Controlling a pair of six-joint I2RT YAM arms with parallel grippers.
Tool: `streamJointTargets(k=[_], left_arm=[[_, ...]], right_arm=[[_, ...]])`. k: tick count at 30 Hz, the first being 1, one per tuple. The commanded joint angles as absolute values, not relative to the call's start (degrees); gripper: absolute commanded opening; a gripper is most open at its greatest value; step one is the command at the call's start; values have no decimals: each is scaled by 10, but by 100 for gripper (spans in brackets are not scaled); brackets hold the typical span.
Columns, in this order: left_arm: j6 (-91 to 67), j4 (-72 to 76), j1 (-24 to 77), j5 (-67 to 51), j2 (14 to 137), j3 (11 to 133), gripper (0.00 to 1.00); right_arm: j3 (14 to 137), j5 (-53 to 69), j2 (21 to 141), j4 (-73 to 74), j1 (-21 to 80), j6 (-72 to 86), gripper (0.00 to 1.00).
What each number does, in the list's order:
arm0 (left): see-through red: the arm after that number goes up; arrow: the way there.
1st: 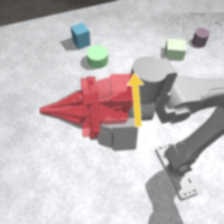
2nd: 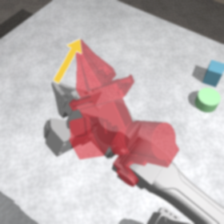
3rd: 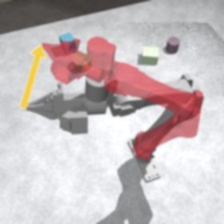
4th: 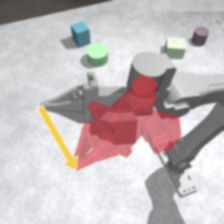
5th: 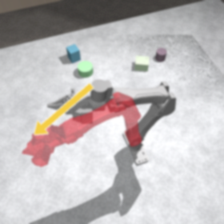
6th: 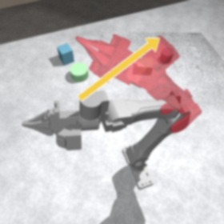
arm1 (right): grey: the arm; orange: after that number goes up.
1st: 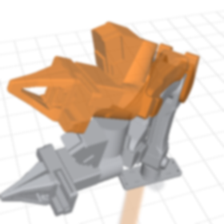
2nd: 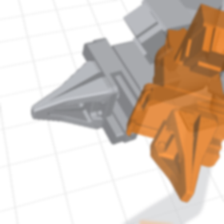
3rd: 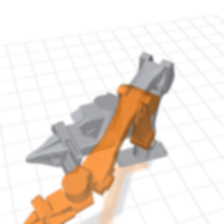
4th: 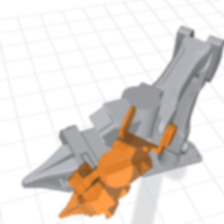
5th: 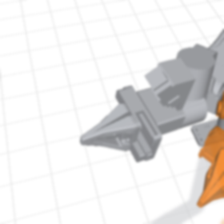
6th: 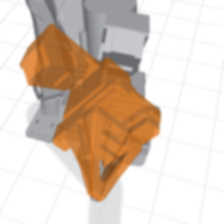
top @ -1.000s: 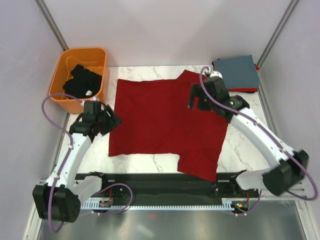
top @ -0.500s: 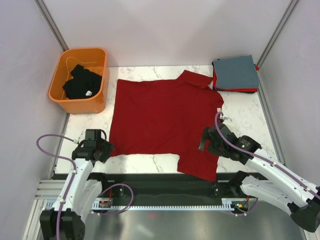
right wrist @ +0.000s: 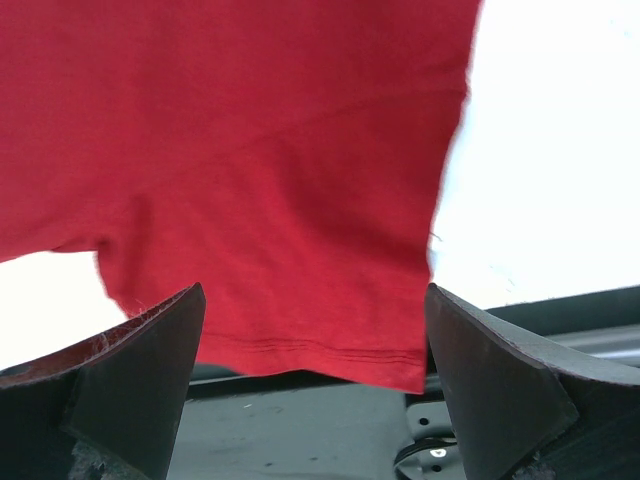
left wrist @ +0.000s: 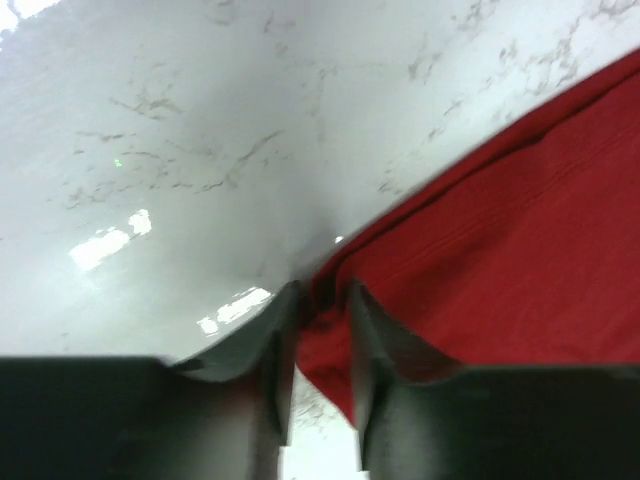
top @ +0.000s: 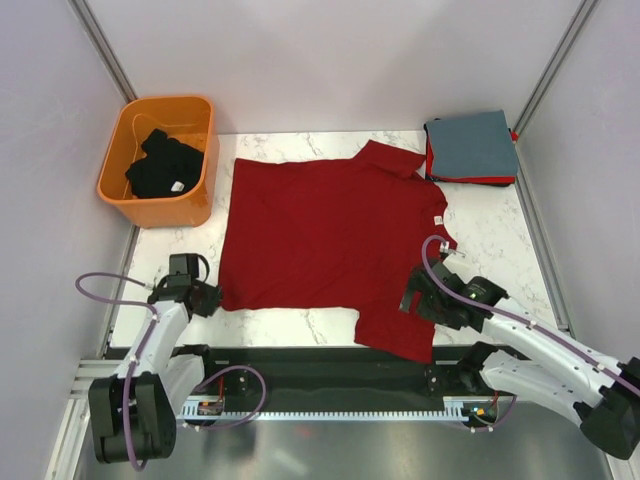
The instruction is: Fold and stack the t-shirts
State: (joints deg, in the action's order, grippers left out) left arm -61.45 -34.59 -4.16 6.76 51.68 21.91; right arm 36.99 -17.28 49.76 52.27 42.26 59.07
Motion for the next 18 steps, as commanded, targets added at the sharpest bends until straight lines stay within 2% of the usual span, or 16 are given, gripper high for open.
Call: streamJointTargets(k=[1,2,11,16,18], left_arm=[[-604,-273,-68,41,560,208,24],[-589,-261,-72,30,569,207,2],[-570,-203,-81,8,570,199,2],[-563,-192,-87,3,577,195,2],[-562,-187,-89,3,574,191,2]], right_arm=[[347,-189,518,519,433,629,98],[343,-188,521,516,437,633,98],[323,-190,608,476,539,714,98],[312,-207,668,441,633,787,87],[306,-215,694,429,646,793,74]])
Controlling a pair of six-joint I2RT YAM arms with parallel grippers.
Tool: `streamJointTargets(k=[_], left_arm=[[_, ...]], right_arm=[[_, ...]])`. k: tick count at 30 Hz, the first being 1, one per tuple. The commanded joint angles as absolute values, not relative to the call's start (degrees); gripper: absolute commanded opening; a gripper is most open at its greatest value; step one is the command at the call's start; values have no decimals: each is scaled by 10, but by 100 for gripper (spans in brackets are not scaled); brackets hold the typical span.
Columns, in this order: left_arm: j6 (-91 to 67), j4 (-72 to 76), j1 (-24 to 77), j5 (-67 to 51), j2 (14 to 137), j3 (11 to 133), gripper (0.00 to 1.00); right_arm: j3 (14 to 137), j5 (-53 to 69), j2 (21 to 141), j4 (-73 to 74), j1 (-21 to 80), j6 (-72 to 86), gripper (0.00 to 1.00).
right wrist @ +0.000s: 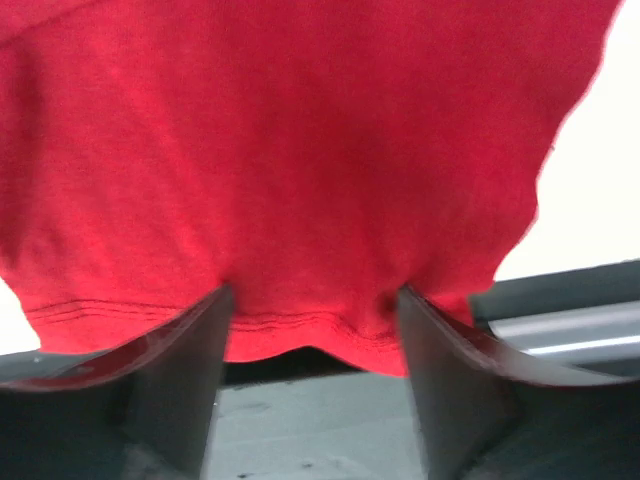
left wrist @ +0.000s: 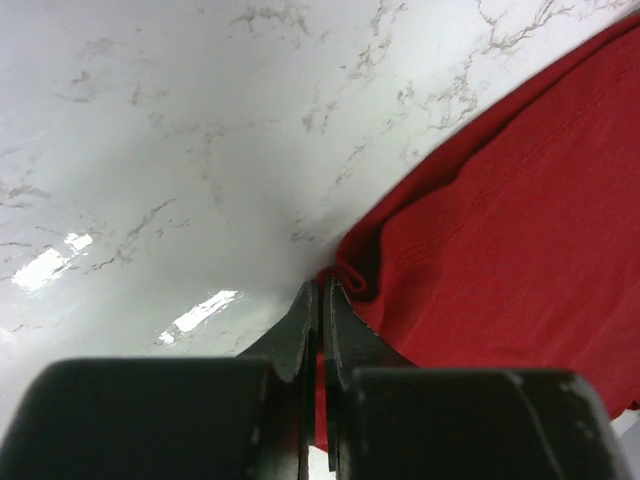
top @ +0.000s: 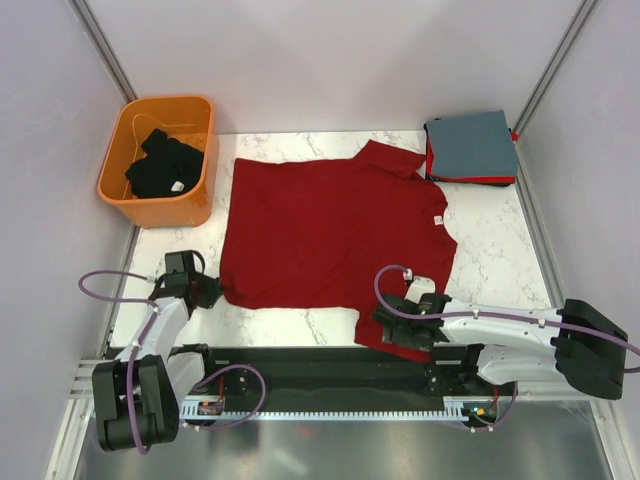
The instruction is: Fold and stack the t-shirts
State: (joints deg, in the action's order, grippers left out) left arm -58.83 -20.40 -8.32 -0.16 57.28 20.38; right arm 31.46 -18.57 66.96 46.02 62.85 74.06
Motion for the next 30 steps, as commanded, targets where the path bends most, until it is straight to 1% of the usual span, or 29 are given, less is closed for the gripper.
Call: streamJointTargets(k=[1,2,5,6,7,8,10,12,13,14,16,19,20,24,26,28,30], left_arm=[[-561,-186,-91,-12,573,190,2],[-559,-185,-92,-12,573,190,2],[-555,-182,-95,-18,573,189,2],[-554,-180,-96,-20,575,190,2],[-553,-180,-96,-22,575,190,2],[-548,-181,-97,-24,573,192,2],[-538,-201,-97,-28,563,202,2],[-527,-249,-97,-15,538,221,2],[-521,-264,-97,-12,526,228,2],[-519,-276,-97,-9,510,240,2],[-510,-307,-97,-11,463,250,2],[-492,-338,-97,-20,428,278,2],[-490,-345,-98,-25,426,293,2],[-481,-370,-96,-40,442,336,2],[-474,-372,-97,-38,452,361,2],[-458,-373,-96,-37,471,380,2],[-446,-374,-96,-33,512,410,2]], right_arm=[[302,-216,700,416,648,795,68],[297,-218,703,411,649,797,58],[291,-233,701,403,650,799,40],[290,-237,694,403,651,796,27],[290,-244,691,408,650,797,24],[291,-247,686,414,650,800,22],[298,-250,672,434,651,799,22],[313,-250,658,463,656,801,20],[319,-251,653,473,657,803,17],[331,-253,642,483,660,805,9],[345,-254,627,507,664,805,0],[388,-276,604,544,664,798,0],[422,-301,604,560,664,795,0],[522,-374,635,650,663,777,0],[578,-402,659,670,657,759,0],[609,-432,674,685,643,738,0],[641,-444,693,679,606,694,0]])
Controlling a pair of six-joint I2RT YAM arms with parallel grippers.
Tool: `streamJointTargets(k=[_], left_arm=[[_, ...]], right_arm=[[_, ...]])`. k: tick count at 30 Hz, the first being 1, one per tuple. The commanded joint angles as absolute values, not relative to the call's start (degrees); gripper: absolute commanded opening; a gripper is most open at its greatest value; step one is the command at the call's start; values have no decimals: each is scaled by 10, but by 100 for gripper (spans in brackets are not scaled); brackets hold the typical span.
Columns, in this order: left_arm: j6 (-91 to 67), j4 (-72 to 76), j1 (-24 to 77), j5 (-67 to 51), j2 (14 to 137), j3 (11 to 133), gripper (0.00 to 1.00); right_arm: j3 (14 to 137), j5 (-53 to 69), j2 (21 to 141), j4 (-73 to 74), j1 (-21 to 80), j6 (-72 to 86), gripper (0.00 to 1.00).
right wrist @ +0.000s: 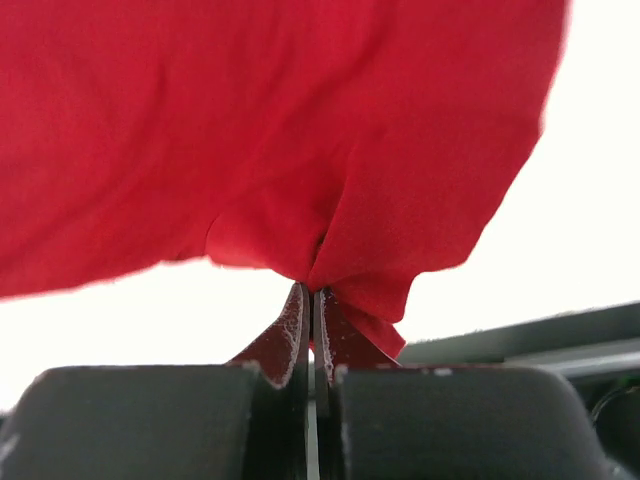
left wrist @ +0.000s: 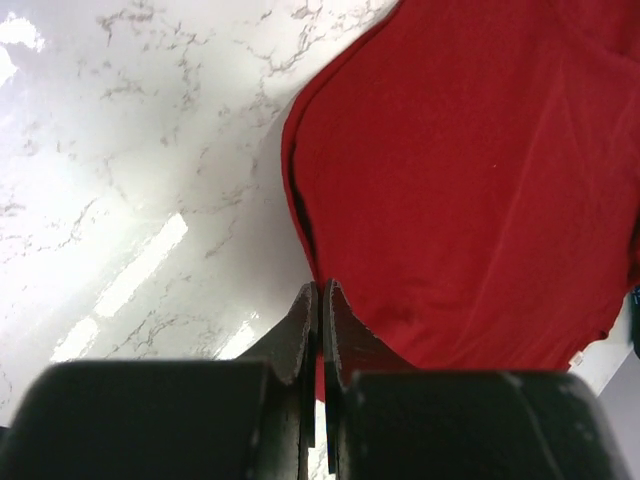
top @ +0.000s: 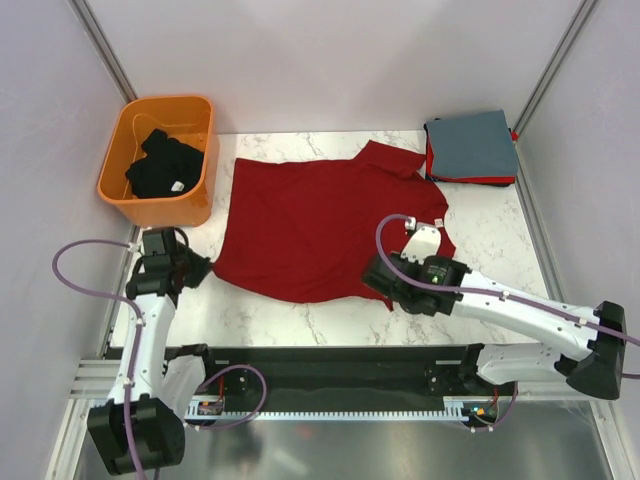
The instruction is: Fold and stack the t-shirts
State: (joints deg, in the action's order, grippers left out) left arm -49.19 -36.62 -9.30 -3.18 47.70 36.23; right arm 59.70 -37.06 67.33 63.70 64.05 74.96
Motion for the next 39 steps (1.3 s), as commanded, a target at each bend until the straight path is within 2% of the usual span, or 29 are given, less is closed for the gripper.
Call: streamJointTargets(k=[1,6,16,33,35,36,37,38,39], left_arm=[[-434,-373,-97,-33,525,421,2],[-389,-373,-95,-46,627,500,2],[-345,-374,-58,-52,790,623,2],[-341,-420,-33,-3,1001,821,2],[-344,-432,-32,-13,1026,867,7],[-345,-452,-31,-24,1053,906,24],[-345,-466,-31,-35,1067,927,34],[-342,-480,-26,-48,1075,946,57],[-338,-486,-20,-54,1073,968,63]], right_arm=[[649,-446,700,673,591,675,0],[700,-440,750,611,490,540,0],[785,-412,843,542,368,407,0],[906,-337,1013,478,252,272,0],[949,-303,1060,477,235,252,0],[994,-290,1096,483,228,236,5],[1024,-282,1115,496,215,230,13],[1055,-281,1134,535,209,229,31],[1085,-286,1148,554,203,228,64]])
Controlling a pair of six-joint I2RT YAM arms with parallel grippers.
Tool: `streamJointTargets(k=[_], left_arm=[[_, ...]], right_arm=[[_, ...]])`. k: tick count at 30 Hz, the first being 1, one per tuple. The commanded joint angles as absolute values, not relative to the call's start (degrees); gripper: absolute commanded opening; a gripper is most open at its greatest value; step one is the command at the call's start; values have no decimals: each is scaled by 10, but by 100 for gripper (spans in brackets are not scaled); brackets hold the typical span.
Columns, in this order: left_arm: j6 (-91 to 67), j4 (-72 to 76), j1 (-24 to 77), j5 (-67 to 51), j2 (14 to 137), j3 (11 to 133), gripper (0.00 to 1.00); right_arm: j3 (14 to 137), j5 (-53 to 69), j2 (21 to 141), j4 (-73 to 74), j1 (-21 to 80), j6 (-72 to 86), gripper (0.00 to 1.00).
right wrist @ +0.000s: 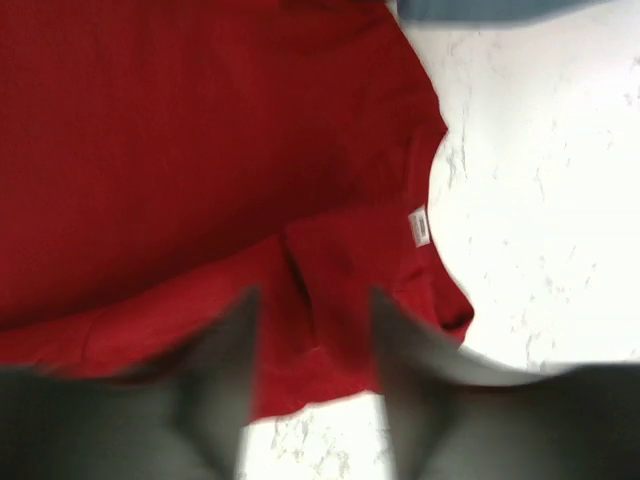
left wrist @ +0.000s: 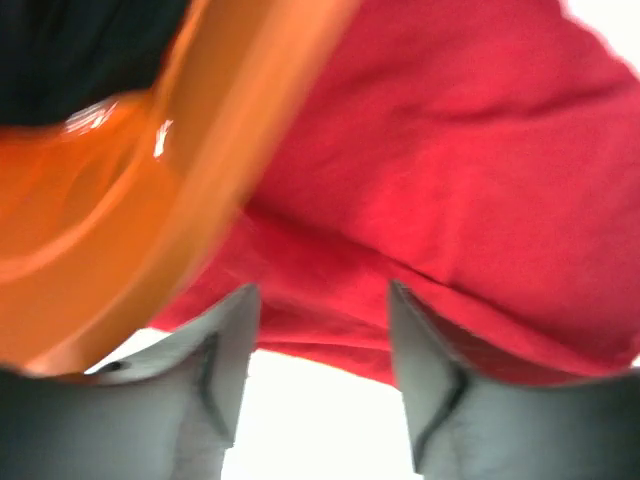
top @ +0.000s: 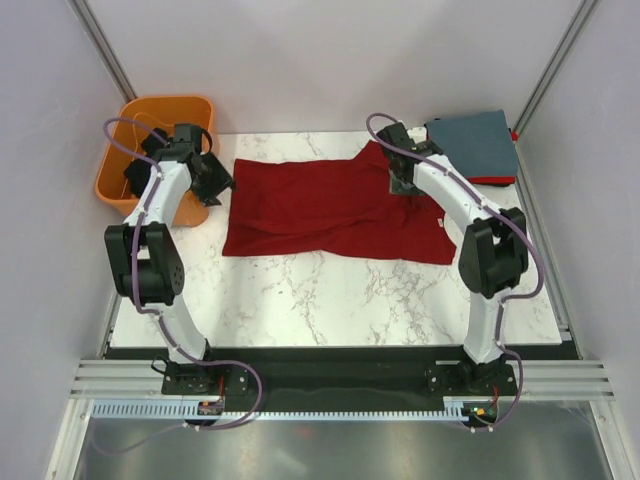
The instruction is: Fold and stack the t-shirts
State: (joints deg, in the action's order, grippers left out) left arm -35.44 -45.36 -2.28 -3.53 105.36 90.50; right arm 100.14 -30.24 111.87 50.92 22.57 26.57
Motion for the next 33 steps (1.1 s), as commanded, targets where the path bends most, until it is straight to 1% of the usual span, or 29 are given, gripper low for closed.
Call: streamJointTargets(k=[1,2,3,4,5,8,9,10,11,12,14,15,16,20,23,28,33], left_arm=[[-332,-490,-15,-56,1065,974,68],[-330,-489,-6,-49,1055,974,74],[-324,-490,-6,-49,1042,971,80],[-323,-490,-6,-53,1019,961,81],[-323,-490,12,-60,1004,953,81],[-324,-489,16,-58,947,900,81],[-325,-488,17,-55,931,863,80],[-323,-487,17,-51,895,842,80],[-320,-479,18,-47,876,819,79],[-319,-473,18,-44,855,770,79],[-317,-446,17,-39,794,715,79],[-317,-433,17,-39,776,661,79],[-317,-421,16,-38,760,637,79],[-323,-360,5,-35,698,524,77],[-324,-325,1,-46,693,479,77],[-333,-280,-24,-45,738,454,77],[-363,-261,-26,-31,777,463,77]], right_arm=[[1127,-289,1159,568,193,226,75],[1137,-289,1156,580,187,225,86],[1138,-288,1147,579,182,226,93],[1118,-284,1120,577,172,233,96],[1100,-256,1103,567,167,236,97],[966,-192,1015,520,152,264,95],[922,-147,986,499,149,274,94],[826,-120,928,458,143,283,93],[779,-96,899,438,140,301,92],[689,-50,847,417,135,308,90],[613,-26,803,366,122,325,88],[553,-16,772,350,120,334,85],[528,-5,763,335,113,336,84],[476,-5,763,307,92,330,82],[470,-14,783,290,74,319,81],[473,-13,827,255,35,302,81],[478,-15,874,245,18,284,80]])
